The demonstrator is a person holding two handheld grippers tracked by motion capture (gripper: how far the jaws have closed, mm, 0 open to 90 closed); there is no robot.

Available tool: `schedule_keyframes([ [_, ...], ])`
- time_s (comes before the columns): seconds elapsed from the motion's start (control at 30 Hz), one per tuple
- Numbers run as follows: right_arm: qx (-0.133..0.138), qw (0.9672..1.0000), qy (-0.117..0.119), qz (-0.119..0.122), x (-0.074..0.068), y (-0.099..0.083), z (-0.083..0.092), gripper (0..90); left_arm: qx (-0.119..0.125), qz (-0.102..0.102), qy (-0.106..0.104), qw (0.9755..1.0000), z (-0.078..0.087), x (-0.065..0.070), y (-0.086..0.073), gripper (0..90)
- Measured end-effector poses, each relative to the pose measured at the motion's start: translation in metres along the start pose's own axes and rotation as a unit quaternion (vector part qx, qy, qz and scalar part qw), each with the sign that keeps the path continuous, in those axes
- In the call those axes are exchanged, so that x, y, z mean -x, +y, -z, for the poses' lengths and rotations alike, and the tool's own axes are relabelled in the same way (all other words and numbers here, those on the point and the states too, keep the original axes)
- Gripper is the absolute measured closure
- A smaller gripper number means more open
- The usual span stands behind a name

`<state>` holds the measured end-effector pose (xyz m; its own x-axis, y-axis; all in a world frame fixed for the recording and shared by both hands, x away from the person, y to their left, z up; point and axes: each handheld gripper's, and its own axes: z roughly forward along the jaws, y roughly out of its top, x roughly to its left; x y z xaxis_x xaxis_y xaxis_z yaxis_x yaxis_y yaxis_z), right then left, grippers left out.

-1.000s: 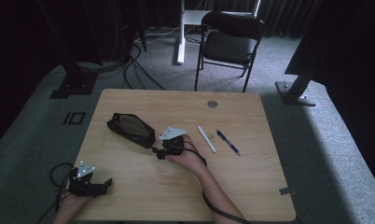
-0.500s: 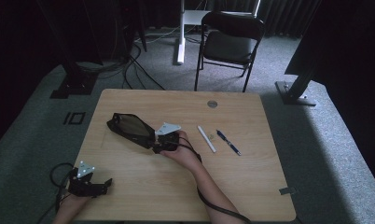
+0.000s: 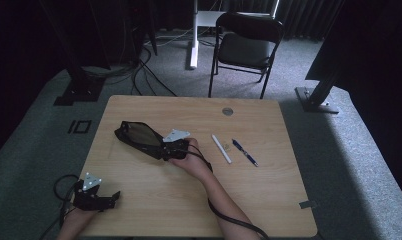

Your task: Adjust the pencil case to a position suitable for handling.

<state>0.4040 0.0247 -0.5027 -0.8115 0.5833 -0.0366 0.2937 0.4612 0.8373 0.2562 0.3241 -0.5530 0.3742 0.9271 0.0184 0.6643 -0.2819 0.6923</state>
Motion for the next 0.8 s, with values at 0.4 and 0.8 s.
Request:
schedule_keyframes([
  [0.4,-0.02,0.9998,0.001,-0.003,0.001,0.0,0.002,73.0,0.0,0.0,0.0,1.0,0.0,0.0,0.0,0.3],
  [0.8,-0.028,0.9996,-0.002,-0.004,-0.001,-0.004,0.009,73.3,0.0,0.0,0.0,1.0,0.0,0.0,0.0,0.3],
])
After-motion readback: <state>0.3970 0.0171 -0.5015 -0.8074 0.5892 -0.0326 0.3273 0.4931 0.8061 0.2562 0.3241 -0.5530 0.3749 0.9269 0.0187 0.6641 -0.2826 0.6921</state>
